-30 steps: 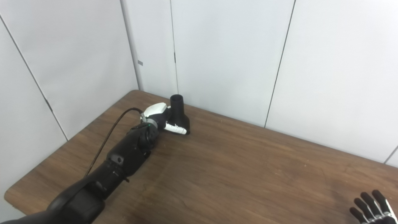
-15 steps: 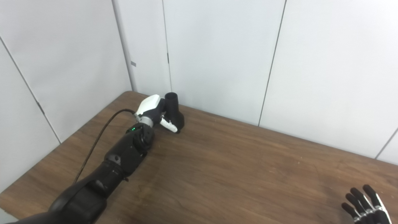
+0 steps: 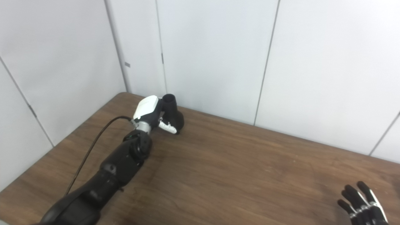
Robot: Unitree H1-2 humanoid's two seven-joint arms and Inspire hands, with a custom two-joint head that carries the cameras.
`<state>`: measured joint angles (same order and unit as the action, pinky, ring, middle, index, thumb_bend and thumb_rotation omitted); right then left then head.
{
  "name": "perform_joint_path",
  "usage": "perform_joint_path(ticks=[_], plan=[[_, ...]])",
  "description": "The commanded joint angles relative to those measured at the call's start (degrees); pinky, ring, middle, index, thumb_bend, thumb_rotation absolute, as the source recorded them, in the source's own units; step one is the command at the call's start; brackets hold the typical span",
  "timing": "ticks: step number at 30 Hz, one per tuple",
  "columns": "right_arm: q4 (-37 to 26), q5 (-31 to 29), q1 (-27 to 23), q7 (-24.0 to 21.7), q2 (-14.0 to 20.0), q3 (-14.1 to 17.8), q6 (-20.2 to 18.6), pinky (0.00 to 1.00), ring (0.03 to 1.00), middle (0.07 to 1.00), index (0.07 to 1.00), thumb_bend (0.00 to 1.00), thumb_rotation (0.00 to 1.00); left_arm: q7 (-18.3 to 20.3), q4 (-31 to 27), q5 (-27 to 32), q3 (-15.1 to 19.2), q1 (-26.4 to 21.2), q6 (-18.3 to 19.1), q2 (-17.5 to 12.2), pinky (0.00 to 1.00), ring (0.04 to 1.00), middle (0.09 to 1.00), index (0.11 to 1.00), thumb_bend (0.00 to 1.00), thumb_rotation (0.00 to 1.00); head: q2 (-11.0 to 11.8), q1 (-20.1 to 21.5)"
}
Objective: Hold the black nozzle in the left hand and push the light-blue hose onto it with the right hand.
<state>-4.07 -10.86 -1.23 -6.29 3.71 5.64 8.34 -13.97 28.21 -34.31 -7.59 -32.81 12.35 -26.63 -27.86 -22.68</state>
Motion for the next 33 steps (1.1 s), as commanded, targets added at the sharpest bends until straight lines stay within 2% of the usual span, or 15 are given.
perform_joint_path(ticks=[1,5,10,19,22,29,33], plan=[[0.98,0.52,0.84,0.51,-0.5,-0.22,1.74,0.79,0.853,0.822,0.874,0.57,0.92,0.04,-4.58,-0.96,0.48,-1.01,-0.02,-1.81,0.99,0.643,0.488,0.487,0.52,0.0,-0.12,0.33],[0.95,1.4,0.81,0.76,-0.66,-0.32,1.58,0.79,0.849,0.813,0.867,0.57,0.9,2.81,-12.87,-0.93,0.5,2.19,1.09,-1.33,1.0,0.62,0.488,0.486,0.52,0.0,-0.56,1.45],[0.16,1.48,1.13,0.92,-1.21,-0.78,0.83,0.77,0.841,0.809,0.861,0.57,0.9,6.22,-21.62,-0.92,0.18,5.71,1.94,-0.01,1.0,0.689,0.5,0.473,0.52,0.0,-0.76,2.07],[-2.57,2.38,1.68,2.26,-2.7,-1.99,-0.98,0.79,0.841,0.807,0.863,0.6,0.91,8.87,-32.49,-1.17,-2.31,11.91,-2.25,3.98,1.0,0.762,0.522,0.446,0.52,0.0,-1.53,5.67],[-2.76,3.02,1.72,2.65,-3.21,-2.26,-0.98,0.79,0.842,0.805,0.863,0.6,0.91,9.77,-35.38,-1.73,-3.46,13.56,-3.19,5.28,1.0,0.752,0.519,0.448,0.52,0.0,-1.85,7.21],[-5.43,4.79,2.25,4.0,-4.69,-3.65,-2.35,0.8,0.842,0.804,0.858,0.6,0.91,15.26,-41.32,-1.8,-6.75,16.82,-3.72,8.85,1.0,0.706,0.505,0.463,0.52,0.0,-2.93,11.4],[-6.16,5.82,2.48,4.62,-5.6,-4.39,-2.56,0.8,0.844,0.801,0.859,0.6,0.91,17.4,-42.0,-2.29,-7.66,17.86,-3.96,9.46,1.0,0.7,0.508,0.46,0.52,0.0,-3.5,13.35]])
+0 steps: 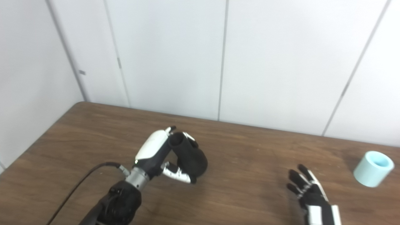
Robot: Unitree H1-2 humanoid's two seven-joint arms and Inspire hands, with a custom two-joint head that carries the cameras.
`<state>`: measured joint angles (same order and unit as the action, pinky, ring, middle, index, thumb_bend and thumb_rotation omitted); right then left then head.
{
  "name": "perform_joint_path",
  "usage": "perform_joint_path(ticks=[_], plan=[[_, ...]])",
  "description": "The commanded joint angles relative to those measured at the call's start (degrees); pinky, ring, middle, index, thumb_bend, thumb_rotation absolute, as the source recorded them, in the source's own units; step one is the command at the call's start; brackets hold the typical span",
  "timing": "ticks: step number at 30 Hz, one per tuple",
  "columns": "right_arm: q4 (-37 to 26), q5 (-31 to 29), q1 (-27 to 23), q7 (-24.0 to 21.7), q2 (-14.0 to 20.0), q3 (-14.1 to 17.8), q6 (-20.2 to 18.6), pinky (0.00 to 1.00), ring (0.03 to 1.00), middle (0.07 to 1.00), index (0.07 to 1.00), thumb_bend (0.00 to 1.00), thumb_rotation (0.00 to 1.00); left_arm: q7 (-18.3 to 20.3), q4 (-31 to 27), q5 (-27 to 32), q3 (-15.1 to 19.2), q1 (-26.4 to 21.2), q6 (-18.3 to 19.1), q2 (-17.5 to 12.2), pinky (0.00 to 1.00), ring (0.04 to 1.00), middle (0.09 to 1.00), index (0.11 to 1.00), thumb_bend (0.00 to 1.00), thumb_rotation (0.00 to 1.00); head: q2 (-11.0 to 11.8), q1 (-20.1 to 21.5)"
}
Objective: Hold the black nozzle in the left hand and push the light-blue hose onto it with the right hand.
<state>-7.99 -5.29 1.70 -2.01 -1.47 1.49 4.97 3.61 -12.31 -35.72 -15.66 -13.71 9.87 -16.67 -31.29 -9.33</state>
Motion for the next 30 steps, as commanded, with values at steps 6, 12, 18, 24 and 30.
perform_joint_path(ticks=[6,12,18,24,30], plan=[[-4.96,2.44,0.28,1.84,-1.99,-1.44,-0.95,0.82,0.85,0.804,0.866,0.59,0.93,2.85,-3.52,-3.1,-2.96,1.26,-1.78,1.22,1.0,0.706,0.497,0.473,0.52,0.0,-1.03,2.9],[-7.43,4.26,1.19,3.1,-2.76,-2.2,-2.89,0.8,0.845,0.804,0.864,0.59,0.94,4.59,-1.99,-3.62,-6.0,2.44,-3.78,3.33,1.0,0.673,0.489,0.485,0.52,0.0,-2.34,5.57],[-9.72,3.97,1.77,3.55,-3.11,-2.45,-4.86,0.83,0.845,0.8,0.863,0.59,0.94,8.31,-1.84,-3.8,-8.41,2.01,-4.6,3.35,1.0,0.659,0.482,0.492,0.52,0.0,-3.52,6.75],[-11.51,3.87,1.98,4.02,-3.21,-2.35,-6.18,0.84,0.852,0.802,0.864,0.59,0.94,9.65,-0.64,-4.35,-9.98,2.09,-5.62,4.13,1.0,0.681,0.489,0.485,0.52,0.0,-5.4,8.36],[-12.95,4.37,2.23,4.42,-3.13,-2.29,-6.92,0.85,0.859,0.805,0.863,0.58,0.94,10.98,0.58,-5.49,-10.93,1.88,-5.83,4.09,1.0,0.676,0.498,0.477,0.52,0.0,-6.13,9.13]])
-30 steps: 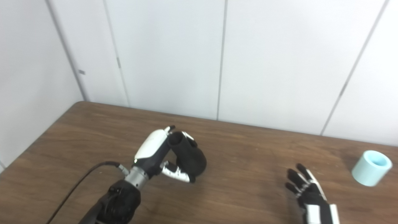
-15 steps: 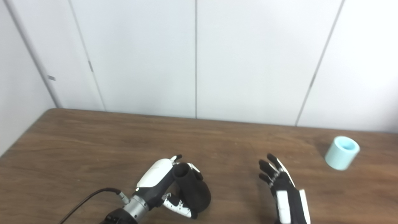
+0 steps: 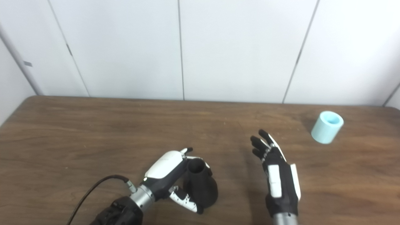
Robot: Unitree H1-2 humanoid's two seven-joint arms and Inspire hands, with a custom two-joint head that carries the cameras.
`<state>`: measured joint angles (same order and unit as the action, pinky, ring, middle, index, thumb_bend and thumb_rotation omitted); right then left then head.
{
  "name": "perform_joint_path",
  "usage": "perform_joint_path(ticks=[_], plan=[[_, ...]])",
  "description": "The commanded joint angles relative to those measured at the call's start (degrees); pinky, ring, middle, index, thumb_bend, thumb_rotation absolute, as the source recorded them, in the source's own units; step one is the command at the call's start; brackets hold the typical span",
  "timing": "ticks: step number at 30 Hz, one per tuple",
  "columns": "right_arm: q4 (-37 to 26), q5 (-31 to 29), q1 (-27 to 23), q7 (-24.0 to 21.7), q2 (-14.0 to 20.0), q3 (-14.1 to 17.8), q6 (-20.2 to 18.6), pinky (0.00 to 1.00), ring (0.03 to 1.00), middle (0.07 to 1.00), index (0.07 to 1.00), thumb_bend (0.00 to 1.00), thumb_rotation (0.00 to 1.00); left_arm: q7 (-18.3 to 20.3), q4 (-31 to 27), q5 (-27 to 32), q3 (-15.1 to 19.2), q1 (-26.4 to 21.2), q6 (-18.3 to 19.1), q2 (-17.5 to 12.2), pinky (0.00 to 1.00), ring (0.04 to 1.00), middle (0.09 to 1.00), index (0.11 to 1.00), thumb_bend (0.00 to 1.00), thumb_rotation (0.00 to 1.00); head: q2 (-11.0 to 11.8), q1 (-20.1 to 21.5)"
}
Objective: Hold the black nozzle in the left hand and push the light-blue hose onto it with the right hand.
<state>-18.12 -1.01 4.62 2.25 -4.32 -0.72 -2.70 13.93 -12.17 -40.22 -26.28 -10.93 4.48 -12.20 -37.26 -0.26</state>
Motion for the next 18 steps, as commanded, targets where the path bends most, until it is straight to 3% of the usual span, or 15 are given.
perform_joint_path(ticks=[1,8,12,15,18], plan=[[-3.18,0.1,-0.69,0.21,-0.22,0.03,0.49,0.84,0.859,0.805,0.863,0.58,0.94,1.12,0.59,-1.39,-0.52,-1.02,-0.33,-0.42,1.0,0.674,0.5,0.476,0.52,0.0,-0.17,0.1],[-5.67,-1.01,-2.04,0.24,1.0,1.98,-2.37,0.8,0.858,0.805,0.863,0.58,0.94,3.55,1.16,-3.47,-1.27,-2.03,0.06,-0.8,1.0,0.665,0.506,0.471,0.52,0.0,-0.72,0.81],[-7.52,-3.01,-5.07,0.34,4.12,5.76,-5.05,0.81,0.857,0.808,0.865,0.58,0.93,5.32,1.57,-5.09,-2.04,-2.58,1.17,-0.7,1.0,0.659,0.501,0.475,0.52,0.0,-0.31,0.75],[-6.14,-3.45,-7.31,0.41,6.65,8.26,-4.56,0.83,0.856,0.813,0.87,0.59,0.92,6.33,1.58,-5.3,-2.38,-2.63,2.11,-0.47,1.0,0.659,0.499,0.476,0.52,0.0,0.23,0.65],[-4.49,-2.86,-11.07,1.22,10.59,11.42,-5.27,0.81,0.841,0.806,0.862,0.61,0.75,7.1,1.58,-5.2,-2.67,-2.67,3.09,-0.11,1.0,0.657,0.479,0.495,0.52,0.0,0.47,0.9]])
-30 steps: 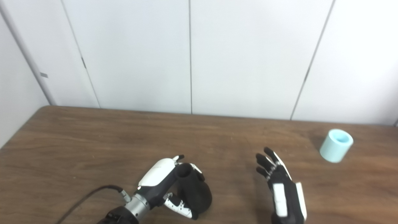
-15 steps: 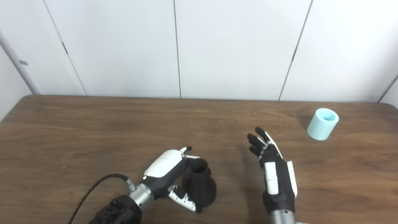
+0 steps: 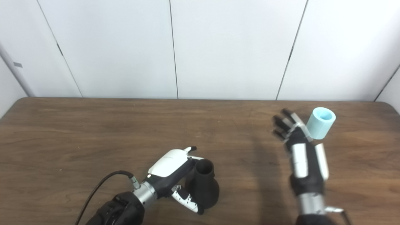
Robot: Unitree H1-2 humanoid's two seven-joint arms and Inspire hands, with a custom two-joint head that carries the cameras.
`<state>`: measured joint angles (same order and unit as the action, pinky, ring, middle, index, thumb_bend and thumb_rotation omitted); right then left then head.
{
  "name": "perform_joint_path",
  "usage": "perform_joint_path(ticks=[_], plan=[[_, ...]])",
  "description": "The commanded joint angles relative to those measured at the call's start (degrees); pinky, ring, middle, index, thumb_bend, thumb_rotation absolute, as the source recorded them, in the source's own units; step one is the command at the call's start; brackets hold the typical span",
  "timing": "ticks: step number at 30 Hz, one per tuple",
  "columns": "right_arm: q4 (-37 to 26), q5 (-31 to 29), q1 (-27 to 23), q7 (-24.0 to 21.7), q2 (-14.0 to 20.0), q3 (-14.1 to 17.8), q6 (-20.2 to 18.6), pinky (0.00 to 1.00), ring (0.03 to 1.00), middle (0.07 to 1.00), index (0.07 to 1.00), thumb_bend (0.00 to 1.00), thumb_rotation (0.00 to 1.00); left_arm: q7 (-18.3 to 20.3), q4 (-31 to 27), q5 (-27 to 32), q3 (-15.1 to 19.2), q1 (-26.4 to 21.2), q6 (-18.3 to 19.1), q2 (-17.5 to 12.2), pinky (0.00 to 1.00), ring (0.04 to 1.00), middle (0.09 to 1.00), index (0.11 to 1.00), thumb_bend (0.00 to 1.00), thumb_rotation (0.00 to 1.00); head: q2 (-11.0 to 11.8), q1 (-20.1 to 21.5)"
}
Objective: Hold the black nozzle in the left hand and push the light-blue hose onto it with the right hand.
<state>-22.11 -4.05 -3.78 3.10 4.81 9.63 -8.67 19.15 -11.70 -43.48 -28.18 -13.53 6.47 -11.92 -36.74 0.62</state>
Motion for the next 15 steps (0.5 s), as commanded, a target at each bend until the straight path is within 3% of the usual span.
perform_joint_path(ticks=[1,7,12,15], plan=[[-0.07,0.48,-3.62,0.57,2.53,1.79,0.28,0.81,0.839,0.807,0.854,0.63,0.69,1.93,0.99,-2.04,-0.85,-0.02,1.17,-0.38,1.0,0.654,0.474,0.499,0.52,0.0,0.34,1.1],[3.39,4.92,-7.81,1.21,9.15,3.75,-1.96,0.81,0.858,0.822,0.824,0.65,0.53,1.05,1.22,-1.9,-0.47,0.07,0.09,-1.14,1.0,0.65,0.474,0.501,0.52,0.0,0.7,5.83],[8.86,20.15,-10.01,1.9,17.8,0.61,-4.3,0.74,0.835,0.826,0.82,0.78,0.42,-0.24,1.62,-0.23,0.89,0.82,-2.37,-2.23,1.0,0.651,0.475,0.5,0.52,0.0,1.28,10.88],[10.67,23.29,-10.89,1.42,20.66,-0.08,-5.72,0.76,0.834,0.827,0.82,0.81,0.39,-1.08,1.73,0.6,1.83,1.47,-3.86,-2.94,1.0,0.65,0.476,0.497,0.52,0.0,1.54,13.52]])
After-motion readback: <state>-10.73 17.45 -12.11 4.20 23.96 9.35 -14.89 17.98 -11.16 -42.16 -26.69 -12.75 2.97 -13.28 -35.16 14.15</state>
